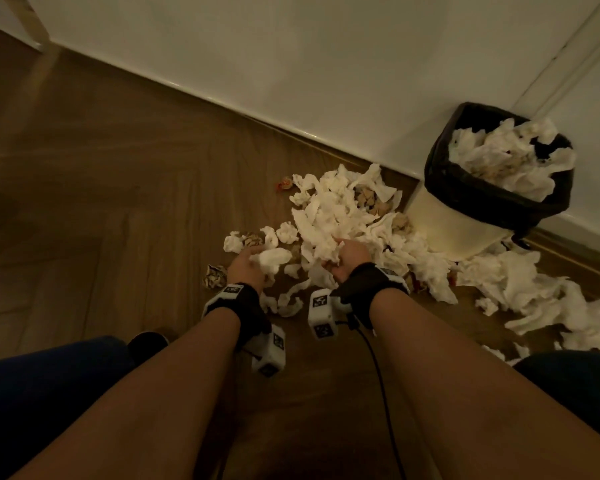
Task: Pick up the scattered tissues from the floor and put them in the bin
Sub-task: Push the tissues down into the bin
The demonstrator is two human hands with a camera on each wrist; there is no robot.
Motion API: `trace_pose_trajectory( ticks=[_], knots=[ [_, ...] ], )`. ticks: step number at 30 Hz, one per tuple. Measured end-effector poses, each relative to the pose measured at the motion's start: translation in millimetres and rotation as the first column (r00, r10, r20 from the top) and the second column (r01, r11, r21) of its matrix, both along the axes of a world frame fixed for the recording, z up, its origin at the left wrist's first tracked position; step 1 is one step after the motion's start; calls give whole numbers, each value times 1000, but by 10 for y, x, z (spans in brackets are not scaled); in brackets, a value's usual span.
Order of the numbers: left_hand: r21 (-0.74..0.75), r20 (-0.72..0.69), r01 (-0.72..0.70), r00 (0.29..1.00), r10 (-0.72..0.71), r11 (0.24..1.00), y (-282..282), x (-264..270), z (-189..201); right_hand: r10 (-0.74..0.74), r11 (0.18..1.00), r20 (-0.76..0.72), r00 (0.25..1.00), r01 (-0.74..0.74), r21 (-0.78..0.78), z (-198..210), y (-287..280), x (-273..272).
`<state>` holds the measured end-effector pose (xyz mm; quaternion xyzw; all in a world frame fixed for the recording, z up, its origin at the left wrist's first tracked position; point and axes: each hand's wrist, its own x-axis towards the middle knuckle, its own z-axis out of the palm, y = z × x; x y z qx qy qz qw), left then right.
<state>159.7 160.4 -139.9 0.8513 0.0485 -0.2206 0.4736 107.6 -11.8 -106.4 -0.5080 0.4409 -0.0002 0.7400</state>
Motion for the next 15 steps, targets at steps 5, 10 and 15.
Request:
trace_pose_trajectory(
  ticks=[5,10,15],
  knots=[
    [-219,-226,-208,961,158,953,-120,88,137,-220,878,135,966,135,460,143,-53,-68],
    [-173,-120,-39,993,18,984,-231,73,232,-217,926,56,975,187,328,213,-85,-27],
    [-132,-107,-5,994,-10,991,-272,46,456,-269,851,82,960,197,486,424,-148,-57]
  ],
)
